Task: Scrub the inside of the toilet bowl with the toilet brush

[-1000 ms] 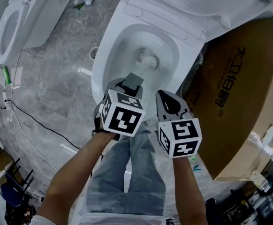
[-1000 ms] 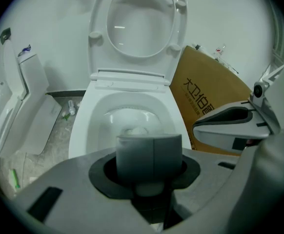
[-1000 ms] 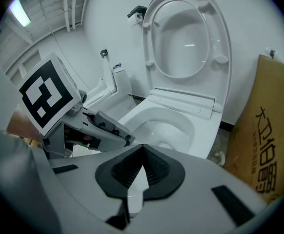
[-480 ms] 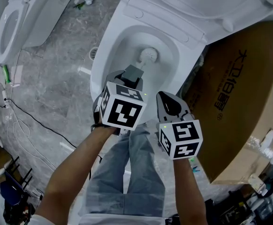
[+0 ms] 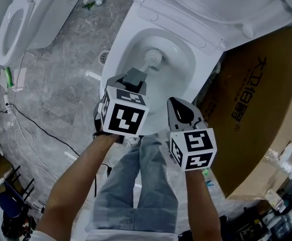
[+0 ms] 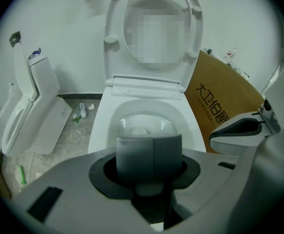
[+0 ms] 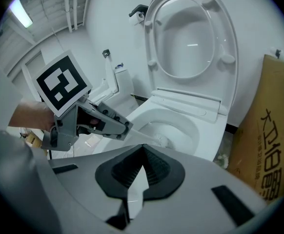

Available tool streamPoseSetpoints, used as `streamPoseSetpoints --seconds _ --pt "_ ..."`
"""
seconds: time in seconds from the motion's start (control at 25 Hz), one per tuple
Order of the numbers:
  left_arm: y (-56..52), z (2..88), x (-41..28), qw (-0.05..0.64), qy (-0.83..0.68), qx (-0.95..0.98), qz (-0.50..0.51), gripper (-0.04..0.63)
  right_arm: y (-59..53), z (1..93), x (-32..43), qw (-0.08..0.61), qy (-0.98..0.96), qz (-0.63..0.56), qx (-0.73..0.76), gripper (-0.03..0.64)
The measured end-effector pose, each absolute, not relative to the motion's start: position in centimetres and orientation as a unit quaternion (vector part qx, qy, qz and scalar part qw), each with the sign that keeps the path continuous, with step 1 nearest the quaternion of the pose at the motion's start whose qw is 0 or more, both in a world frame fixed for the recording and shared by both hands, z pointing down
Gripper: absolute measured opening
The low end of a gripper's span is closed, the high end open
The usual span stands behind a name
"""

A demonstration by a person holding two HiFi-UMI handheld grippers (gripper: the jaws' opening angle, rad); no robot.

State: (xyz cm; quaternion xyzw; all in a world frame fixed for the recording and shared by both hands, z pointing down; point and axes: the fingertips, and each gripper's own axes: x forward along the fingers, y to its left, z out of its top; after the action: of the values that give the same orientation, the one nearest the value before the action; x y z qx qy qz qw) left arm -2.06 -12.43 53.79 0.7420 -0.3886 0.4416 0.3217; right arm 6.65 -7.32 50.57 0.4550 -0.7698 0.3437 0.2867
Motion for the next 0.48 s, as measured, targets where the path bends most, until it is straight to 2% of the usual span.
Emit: streamPoseSetpoints --seconds 0.48 --pt "-9.3 56.5 -2.3 0.330 -0.383 0.737 0.448 0.156 -6.7 50.7 6.2 0.285 -0.768 0.346 0.458 -0.002"
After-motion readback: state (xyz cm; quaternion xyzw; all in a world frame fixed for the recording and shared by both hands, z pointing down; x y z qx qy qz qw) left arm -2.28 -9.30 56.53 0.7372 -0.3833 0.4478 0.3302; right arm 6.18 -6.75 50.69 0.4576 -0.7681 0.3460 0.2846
